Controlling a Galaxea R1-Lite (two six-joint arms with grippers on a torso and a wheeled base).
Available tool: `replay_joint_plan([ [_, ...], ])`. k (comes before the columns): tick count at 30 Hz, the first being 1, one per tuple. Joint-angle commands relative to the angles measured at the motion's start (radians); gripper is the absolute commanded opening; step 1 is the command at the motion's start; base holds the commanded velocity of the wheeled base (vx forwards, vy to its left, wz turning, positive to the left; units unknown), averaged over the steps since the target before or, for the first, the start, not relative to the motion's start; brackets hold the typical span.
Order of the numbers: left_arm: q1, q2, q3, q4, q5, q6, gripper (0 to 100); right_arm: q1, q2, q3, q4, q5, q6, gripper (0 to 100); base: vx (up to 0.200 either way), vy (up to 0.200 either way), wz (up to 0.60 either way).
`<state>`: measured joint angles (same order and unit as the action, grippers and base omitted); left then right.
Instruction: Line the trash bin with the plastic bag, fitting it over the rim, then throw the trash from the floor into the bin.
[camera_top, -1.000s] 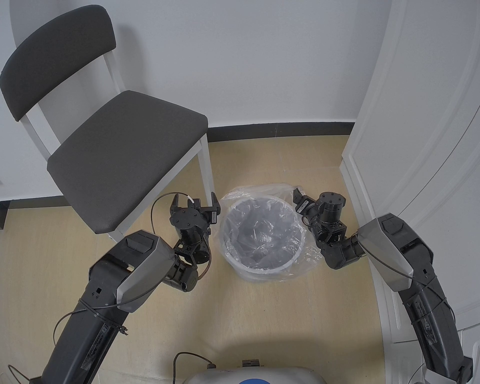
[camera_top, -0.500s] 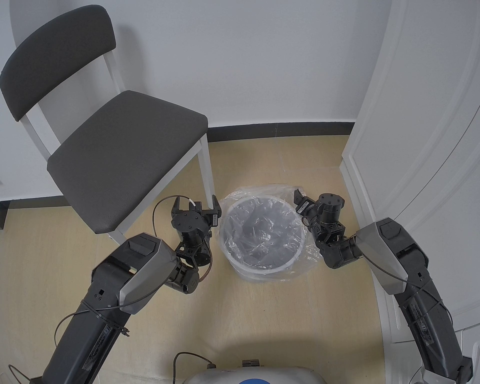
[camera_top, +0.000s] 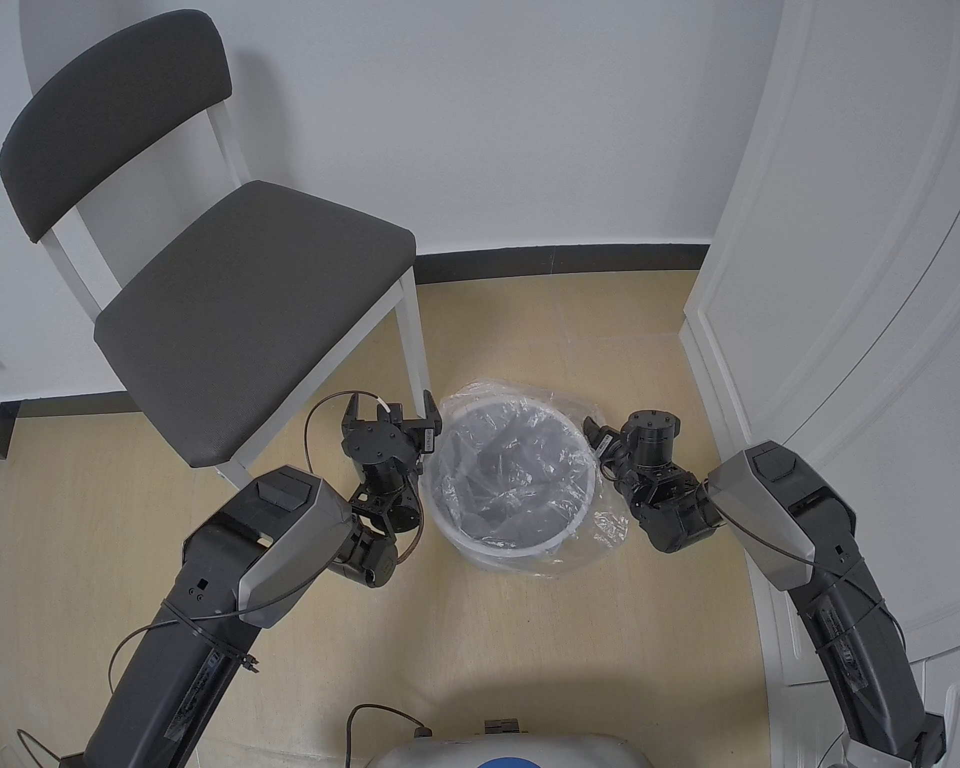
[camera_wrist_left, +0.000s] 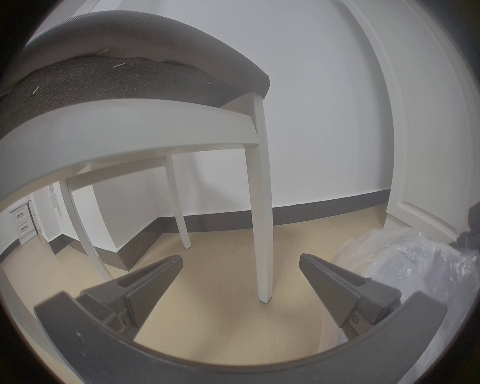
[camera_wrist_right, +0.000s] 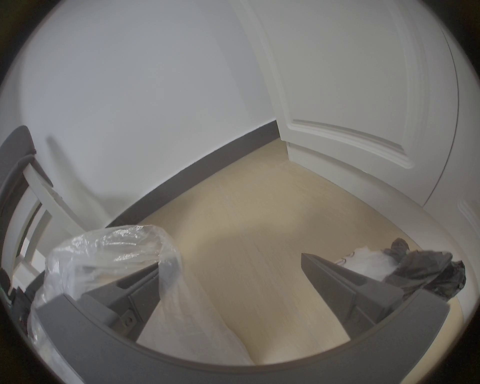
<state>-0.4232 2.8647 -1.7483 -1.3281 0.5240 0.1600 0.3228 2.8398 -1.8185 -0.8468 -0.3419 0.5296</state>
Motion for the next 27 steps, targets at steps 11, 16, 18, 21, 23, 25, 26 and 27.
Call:
replay_joint_plan([
  [11, 0.014, -0.016, 0.003, -0.003, 0.001, 0.001, 100, -0.004, -0.092, 0.062, -0.034, 0.001, 0.001, 100, 0.000, 0.000, 0.00],
  [16, 0.012, -0.028, 0.009, -0.005, 0.001, 0.001, 100, 0.001, -0.146, 0.136, -0.032, 0.009, -0.005, 100, 0.000, 0.000, 0.00],
  [18, 0.012, -0.031, 0.010, -0.010, 0.001, 0.003, 100, 0.007, -0.163, 0.166, -0.031, 0.011, -0.034, 100, 0.000, 0.000, 0.00],
  [21, 0.012, -0.044, 0.026, -0.019, 0.001, 0.003, 100, 0.009, -0.203, 0.225, -0.012, 0.014, -0.082, 100, 0.000, 0.000, 0.00],
  [23, 0.014, -0.054, 0.046, -0.028, 0.001, 0.001, 100, 0.012, -0.223, 0.245, 0.015, 0.023, -0.082, 100, 0.000, 0.000, 0.00],
  [25, 0.012, -0.067, 0.075, -0.039, -0.001, -0.002, 100, 0.010, -0.240, 0.251, 0.057, 0.037, -0.077, 100, 0.000, 0.000, 0.00],
  [26, 0.012, -0.079, 0.098, -0.043, -0.007, -0.004, 100, 0.009, -0.247, 0.251, 0.083, 0.044, -0.068, 100, 0.000, 0.000, 0.00],
  [27, 0.014, -0.091, 0.122, -0.045, -0.013, -0.005, 100, 0.009, -0.252, 0.248, 0.115, 0.052, -0.053, 100, 0.000, 0.000, 0.00],
])
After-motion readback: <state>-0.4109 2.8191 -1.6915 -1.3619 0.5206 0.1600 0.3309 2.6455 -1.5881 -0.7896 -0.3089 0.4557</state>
